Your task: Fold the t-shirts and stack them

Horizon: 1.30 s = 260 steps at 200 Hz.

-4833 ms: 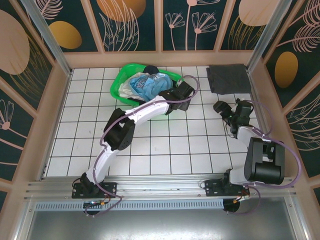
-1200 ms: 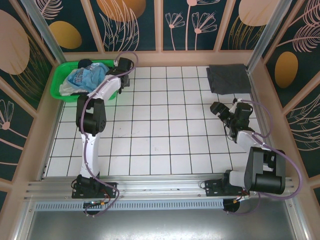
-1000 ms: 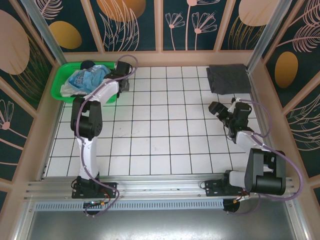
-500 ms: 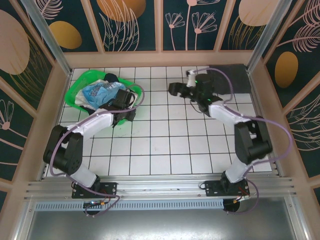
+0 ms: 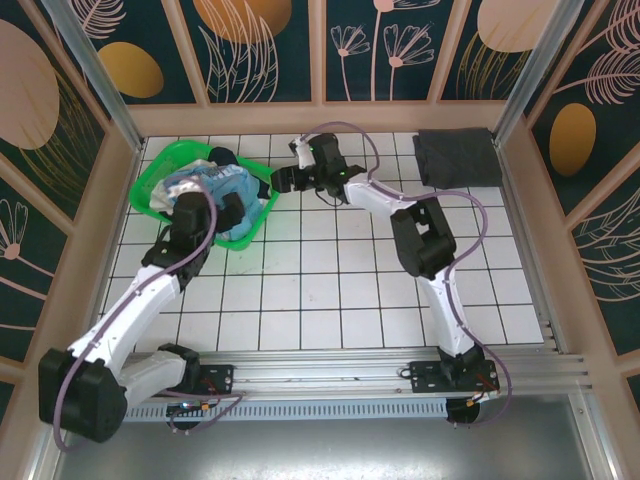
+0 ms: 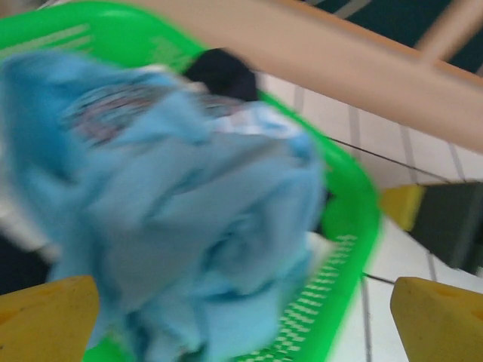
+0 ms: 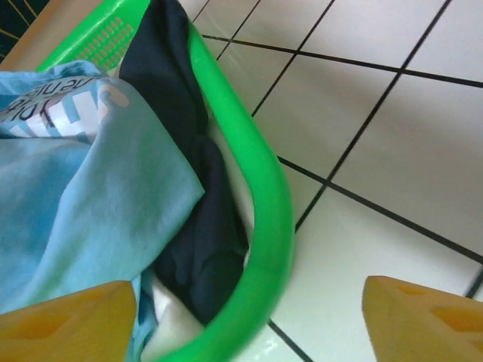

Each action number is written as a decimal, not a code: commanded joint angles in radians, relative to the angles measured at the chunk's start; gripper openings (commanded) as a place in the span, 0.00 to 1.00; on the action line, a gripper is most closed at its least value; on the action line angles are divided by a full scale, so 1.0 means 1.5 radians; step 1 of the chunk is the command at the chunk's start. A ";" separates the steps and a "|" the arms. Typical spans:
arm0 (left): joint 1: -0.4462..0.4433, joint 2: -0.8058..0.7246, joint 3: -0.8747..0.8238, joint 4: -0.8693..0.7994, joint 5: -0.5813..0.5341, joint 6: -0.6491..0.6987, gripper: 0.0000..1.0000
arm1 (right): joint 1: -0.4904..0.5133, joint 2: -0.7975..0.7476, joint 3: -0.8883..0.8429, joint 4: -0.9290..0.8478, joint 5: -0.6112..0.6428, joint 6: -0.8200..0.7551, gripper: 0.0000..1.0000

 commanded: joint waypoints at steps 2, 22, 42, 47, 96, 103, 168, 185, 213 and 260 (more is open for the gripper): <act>0.041 -0.026 -0.061 -0.009 -0.031 -0.139 0.99 | 0.001 0.040 0.064 -0.037 -0.008 -0.007 0.72; 0.071 -0.024 -0.090 0.027 0.005 -0.161 0.98 | 0.010 0.062 0.094 -0.038 -0.020 0.002 0.62; 0.090 0.021 -0.091 0.067 0.040 -0.164 0.92 | 0.018 0.064 0.088 -0.030 -0.019 0.016 0.51; 0.092 0.036 -0.088 0.075 0.046 -0.161 0.88 | 0.020 0.062 0.083 -0.027 -0.020 0.019 0.49; 0.113 0.144 -0.048 0.128 0.036 -0.125 0.51 | 0.042 -0.006 -0.045 0.056 0.009 0.059 0.29; 0.120 0.158 -0.041 0.135 0.040 -0.109 0.43 | 0.045 -0.020 -0.070 0.074 0.011 0.066 0.29; 0.171 0.263 0.073 0.107 -0.012 -0.001 0.48 | 0.120 -0.102 -0.214 0.134 0.099 0.156 0.32; 0.186 0.293 0.121 0.076 -0.032 0.036 0.56 | 0.144 -0.120 -0.254 0.178 0.109 0.191 0.34; 0.194 0.331 0.228 -0.030 -0.076 0.070 0.68 | 0.161 -0.151 -0.279 0.182 0.096 0.206 0.48; 0.194 0.238 0.244 -0.125 -0.068 0.105 0.95 | 0.088 -0.313 -0.462 0.184 0.126 0.181 0.78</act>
